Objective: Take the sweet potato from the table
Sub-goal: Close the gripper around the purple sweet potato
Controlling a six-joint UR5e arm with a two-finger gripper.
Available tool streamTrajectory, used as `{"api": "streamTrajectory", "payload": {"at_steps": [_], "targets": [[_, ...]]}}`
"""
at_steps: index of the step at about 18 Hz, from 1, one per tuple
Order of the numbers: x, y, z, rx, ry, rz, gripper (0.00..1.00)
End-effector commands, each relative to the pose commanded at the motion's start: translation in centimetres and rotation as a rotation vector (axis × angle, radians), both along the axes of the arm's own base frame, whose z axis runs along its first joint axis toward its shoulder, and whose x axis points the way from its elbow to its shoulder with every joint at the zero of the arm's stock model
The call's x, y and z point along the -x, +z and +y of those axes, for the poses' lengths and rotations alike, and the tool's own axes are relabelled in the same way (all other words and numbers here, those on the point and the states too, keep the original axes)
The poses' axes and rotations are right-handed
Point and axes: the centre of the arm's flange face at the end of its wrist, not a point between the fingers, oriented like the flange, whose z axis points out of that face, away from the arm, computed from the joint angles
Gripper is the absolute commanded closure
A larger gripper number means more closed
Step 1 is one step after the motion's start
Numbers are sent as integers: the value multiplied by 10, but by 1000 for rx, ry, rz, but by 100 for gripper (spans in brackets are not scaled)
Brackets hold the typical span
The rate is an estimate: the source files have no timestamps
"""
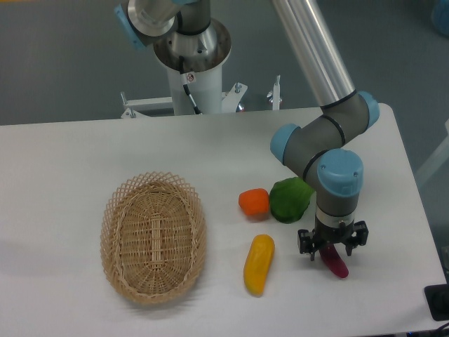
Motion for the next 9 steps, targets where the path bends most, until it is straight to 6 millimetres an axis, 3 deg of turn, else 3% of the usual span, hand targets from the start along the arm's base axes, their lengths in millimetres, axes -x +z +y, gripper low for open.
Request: {"api": "streamTrajectory", "payload": {"at_steps": [3, 9], "targets": [[0, 1, 0, 0, -3, 2, 52], [1, 8, 1, -7, -6, 12, 67]]}}
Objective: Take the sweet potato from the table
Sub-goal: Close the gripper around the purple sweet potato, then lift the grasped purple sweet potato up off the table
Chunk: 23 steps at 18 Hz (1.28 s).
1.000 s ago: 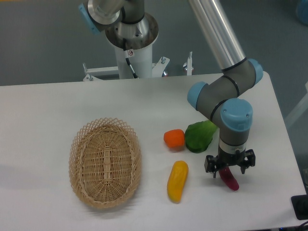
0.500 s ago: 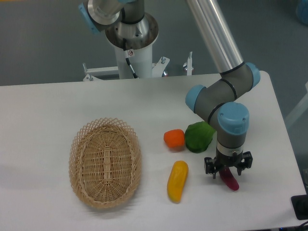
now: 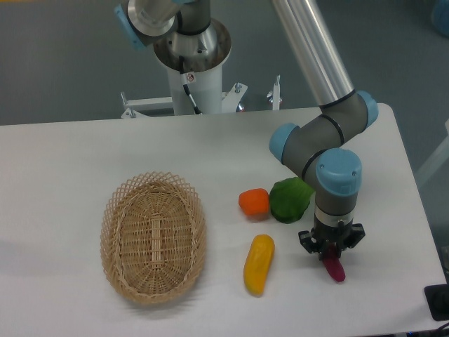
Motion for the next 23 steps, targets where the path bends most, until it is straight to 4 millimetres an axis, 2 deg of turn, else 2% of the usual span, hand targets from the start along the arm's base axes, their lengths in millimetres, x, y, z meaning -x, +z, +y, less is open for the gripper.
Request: {"api": "streamTrajectory", "payload": {"at_steps": [2, 4, 8, 12, 14, 19, 21, 23], "targets": [[1, 2, -1, -1, -1, 3, 67], [4, 18, 1, -14, -6, 26, 67], [-1, 82, -4, -36, -82, 119, 71], [-20, 148, -15, -24, -233, 216, 71], [-31, 169, -20, -6, -297, 226, 71], [-43, 202, -37, 68, -437, 179, 72], [-35, 205, -50, 101, -493, 151, 72], [-32, 216, -60, 118, -518, 131, 72]]}}
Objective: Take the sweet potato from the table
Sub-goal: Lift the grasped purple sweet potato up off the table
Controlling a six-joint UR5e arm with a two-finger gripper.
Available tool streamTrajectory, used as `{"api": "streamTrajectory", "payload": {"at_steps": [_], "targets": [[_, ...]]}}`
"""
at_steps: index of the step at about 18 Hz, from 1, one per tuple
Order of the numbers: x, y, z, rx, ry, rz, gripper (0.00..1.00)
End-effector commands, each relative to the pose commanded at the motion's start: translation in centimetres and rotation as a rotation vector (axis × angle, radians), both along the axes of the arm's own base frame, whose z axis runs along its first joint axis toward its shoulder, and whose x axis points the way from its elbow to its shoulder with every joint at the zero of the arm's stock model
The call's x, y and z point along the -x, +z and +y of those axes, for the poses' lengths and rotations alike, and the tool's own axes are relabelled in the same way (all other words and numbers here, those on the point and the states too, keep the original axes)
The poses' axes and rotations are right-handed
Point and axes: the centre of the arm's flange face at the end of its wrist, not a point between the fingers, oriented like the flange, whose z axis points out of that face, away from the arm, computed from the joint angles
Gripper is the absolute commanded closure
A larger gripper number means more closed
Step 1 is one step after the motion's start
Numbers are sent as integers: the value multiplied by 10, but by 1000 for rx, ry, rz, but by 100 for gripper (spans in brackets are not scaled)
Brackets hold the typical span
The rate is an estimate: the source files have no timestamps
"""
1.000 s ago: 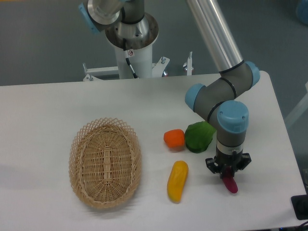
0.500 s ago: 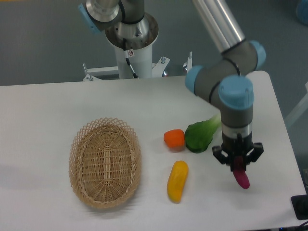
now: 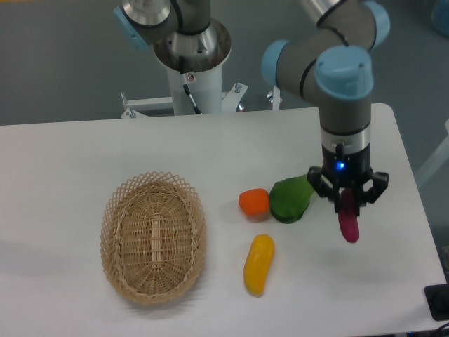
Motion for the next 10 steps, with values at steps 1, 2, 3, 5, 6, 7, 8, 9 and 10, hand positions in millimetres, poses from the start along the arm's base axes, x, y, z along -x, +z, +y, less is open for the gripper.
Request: {"api": "streamTrajectory", "payload": {"at_steps": [1, 2, 3, 5, 6, 7, 8, 9, 10], "targets": [[0, 5, -2, 6, -8, -9, 72], [1, 7, -3, 11, -12, -15, 72], [1, 7, -3, 11, -12, -15, 72], [1, 8, -2, 9, -13, -13, 72], [1, 9, -2, 7, -13, -13, 72], [1, 10, -2, 5, -15, -11, 72], [2, 12, -2, 3, -13, -8, 72], [2, 13, -1, 2, -15, -5, 72], [2, 13, -2, 3, -13, -7, 72]]}}
